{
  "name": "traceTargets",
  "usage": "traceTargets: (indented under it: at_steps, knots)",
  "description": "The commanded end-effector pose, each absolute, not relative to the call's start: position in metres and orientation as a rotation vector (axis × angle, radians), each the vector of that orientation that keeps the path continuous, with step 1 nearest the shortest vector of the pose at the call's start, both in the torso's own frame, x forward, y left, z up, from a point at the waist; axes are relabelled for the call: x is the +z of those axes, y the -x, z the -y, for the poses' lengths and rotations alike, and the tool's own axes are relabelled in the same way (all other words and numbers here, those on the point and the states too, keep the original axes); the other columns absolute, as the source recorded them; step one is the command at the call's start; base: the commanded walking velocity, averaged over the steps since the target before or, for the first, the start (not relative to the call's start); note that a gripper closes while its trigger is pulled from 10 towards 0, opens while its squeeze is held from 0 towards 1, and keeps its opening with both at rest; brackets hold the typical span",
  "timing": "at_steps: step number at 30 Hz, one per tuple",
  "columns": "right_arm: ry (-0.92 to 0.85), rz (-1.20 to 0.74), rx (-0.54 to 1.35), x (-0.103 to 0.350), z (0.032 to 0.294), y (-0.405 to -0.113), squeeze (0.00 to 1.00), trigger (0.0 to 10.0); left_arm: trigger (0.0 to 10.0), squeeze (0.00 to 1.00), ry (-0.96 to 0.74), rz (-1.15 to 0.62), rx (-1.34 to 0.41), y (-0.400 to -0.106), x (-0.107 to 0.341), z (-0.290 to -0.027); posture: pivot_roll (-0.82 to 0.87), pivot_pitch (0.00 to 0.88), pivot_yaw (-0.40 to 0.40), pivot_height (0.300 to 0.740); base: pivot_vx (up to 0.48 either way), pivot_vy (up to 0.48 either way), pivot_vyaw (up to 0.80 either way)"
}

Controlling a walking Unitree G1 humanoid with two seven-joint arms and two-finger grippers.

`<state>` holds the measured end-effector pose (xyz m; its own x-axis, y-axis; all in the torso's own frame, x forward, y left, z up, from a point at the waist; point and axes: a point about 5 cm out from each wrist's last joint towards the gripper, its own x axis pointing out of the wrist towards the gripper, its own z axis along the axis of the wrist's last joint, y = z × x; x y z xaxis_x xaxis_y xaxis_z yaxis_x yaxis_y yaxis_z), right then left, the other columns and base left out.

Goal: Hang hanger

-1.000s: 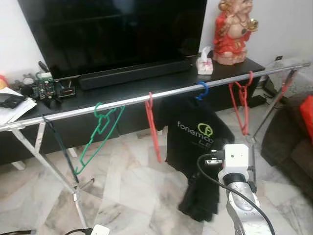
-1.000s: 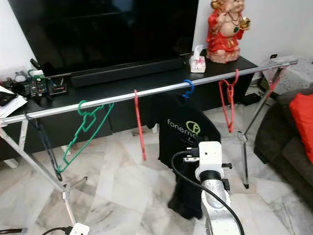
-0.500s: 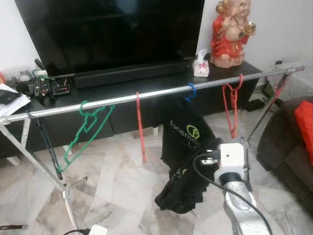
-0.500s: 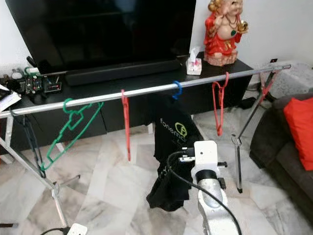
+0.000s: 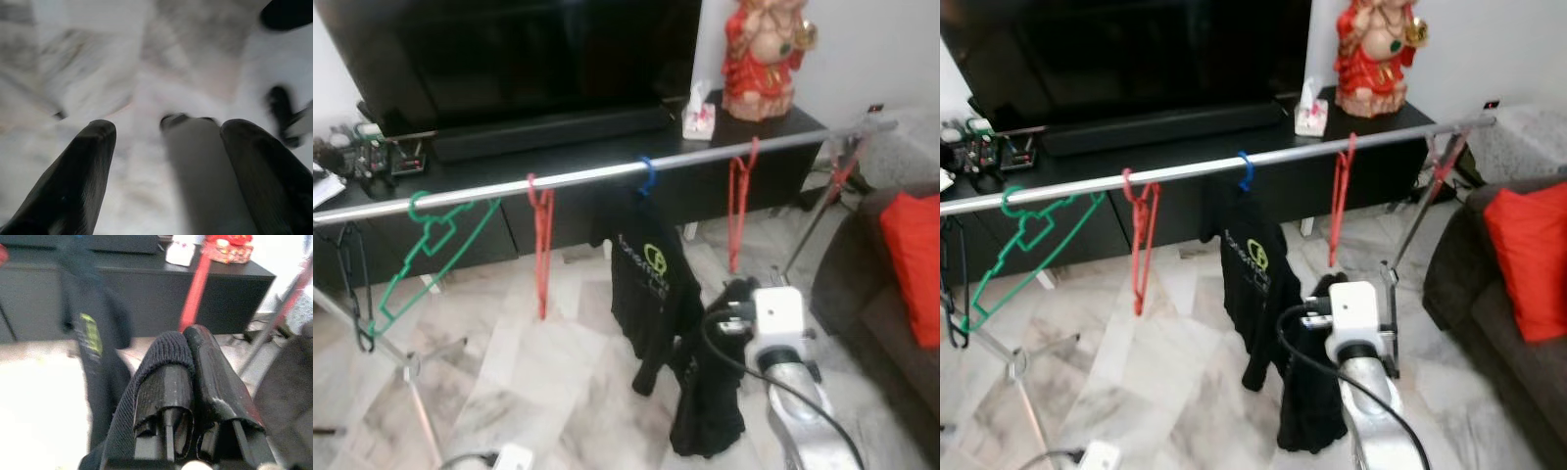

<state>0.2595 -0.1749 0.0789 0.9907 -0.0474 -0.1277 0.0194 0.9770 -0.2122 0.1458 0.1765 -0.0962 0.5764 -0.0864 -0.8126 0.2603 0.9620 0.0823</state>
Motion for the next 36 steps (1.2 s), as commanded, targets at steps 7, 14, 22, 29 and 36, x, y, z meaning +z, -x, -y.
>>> traceTargets:
  at_steps: [7, 14, 22, 29, 36]
  knots:
    - [0.184, -0.146, 0.041, 0.071, 0.174, -0.257, 0.00, 10.0, 10.0, 0.00, -0.159, -0.905, -0.066, -0.152, -0.092, -0.191, -0.12, 0.000, 0.005, 0.740, 0.000, -0.035, 0.00]
    - [0.197, -0.319, 0.081, 0.028, 0.188, -0.238, 0.00, 10.0, 10.0, 0.00, -0.135, -0.590, 0.058, -0.201, -0.057, -0.204, -0.11, 0.000, -0.003, 0.740, 0.000, 0.000, 0.00]
    - [0.165, -0.480, 0.039, -0.017, 0.202, -0.213, 0.00, 10.0, 10.0, 0.00, -0.147, -0.337, 0.051, -0.216, -0.026, -0.209, -0.11, 0.000, 0.006, 0.740, 0.000, 0.000, 0.00]
    - [0.124, -0.573, 0.023, -0.043, 0.205, -0.197, 0.00, 10.0, 10.0, 0.00, -0.163, -0.233, 0.084, -0.203, -0.010, -0.213, -0.13, 0.000, 0.014, 0.740, 0.000, 0.000, 0.00]
    - [0.090, -0.603, 0.009, -0.056, 0.194, -0.190, 0.00, 10.0, 10.0, 0.00, -0.173, -0.041, 0.085, -0.216, 0.033, -0.206, -0.12, 0.000, 0.024, 0.740, 0.000, 0.000, 0.00]
